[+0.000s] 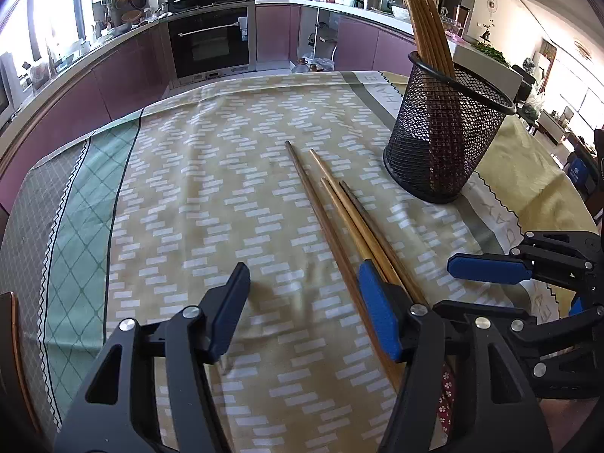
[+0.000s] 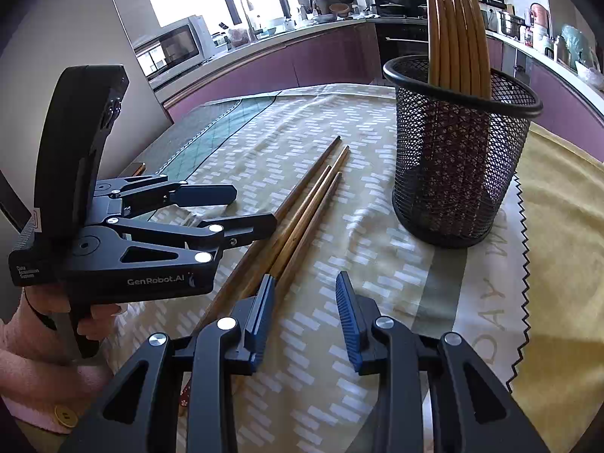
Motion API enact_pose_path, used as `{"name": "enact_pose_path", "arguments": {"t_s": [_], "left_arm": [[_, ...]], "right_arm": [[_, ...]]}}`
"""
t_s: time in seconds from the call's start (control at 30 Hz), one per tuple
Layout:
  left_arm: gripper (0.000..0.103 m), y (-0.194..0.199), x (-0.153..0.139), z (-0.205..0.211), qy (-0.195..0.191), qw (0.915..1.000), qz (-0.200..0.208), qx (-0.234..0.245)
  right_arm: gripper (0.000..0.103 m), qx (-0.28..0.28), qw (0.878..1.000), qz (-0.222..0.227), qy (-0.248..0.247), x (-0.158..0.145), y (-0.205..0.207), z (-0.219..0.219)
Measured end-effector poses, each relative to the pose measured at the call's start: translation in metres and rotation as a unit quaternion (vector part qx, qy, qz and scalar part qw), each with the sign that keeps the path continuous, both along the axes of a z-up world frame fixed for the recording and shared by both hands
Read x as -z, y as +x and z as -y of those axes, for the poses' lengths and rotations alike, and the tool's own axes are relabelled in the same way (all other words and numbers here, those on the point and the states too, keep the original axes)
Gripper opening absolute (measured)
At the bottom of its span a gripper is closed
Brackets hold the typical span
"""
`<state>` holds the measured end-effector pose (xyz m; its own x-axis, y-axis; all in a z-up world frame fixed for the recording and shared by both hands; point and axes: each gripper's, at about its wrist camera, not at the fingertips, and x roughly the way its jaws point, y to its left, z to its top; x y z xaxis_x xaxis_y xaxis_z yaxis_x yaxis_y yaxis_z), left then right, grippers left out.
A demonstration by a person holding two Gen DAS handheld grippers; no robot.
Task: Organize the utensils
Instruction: 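Move both open tools back over the chopsticks lying on the cloth, then close the left tool on a chopstick while the right tool grasps another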
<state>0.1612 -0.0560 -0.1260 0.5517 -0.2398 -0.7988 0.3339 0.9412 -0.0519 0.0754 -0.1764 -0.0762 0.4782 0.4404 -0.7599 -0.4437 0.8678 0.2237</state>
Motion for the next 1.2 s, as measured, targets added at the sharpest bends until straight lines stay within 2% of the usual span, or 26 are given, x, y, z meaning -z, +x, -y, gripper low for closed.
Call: {"name": "enact_pose_path", "arguments": {"t_s": [0.23,0.47,0.53,0.6,0.9,1.2], "left_arm": [[0.045,-0.008,-0.002,-0.007,-0.005,1.0000,-0.003,-0.003],[0.045,-0.011,-0.002,-0.007,-0.003,1.0000,-0.003,0.002],[0.045,-0.010,-0.001,-0.006,-0.001,1.0000,-0.003,0.005],[0.045,-0.009,-0.002,-0.004,-0.001,1.0000,-0.003,0.007],[0.043,0.004,-0.004,0.000,0.001,1.0000,-0.001,0.007],[0.040,0.008,-0.001,0.001,0.001,0.9999,-0.007,0.010]], "right_arm": [[0.032,-0.002,1.000,0.002,-0.014,0.001,-0.001,-0.010],[0.031,0.007,1.000,0.002,-0.025,0.000,0.004,-0.014],[0.026,0.016,0.999,0.001,-0.037,0.000,0.006,-0.012],[0.025,0.019,0.999,-0.004,-0.042,0.002,0.008,-0.010],[0.025,0.003,1.000,-0.008,-0.017,0.003,0.008,-0.013],[0.027,0.009,0.999,-0.006,-0.034,0.004,0.011,-0.014]]}}
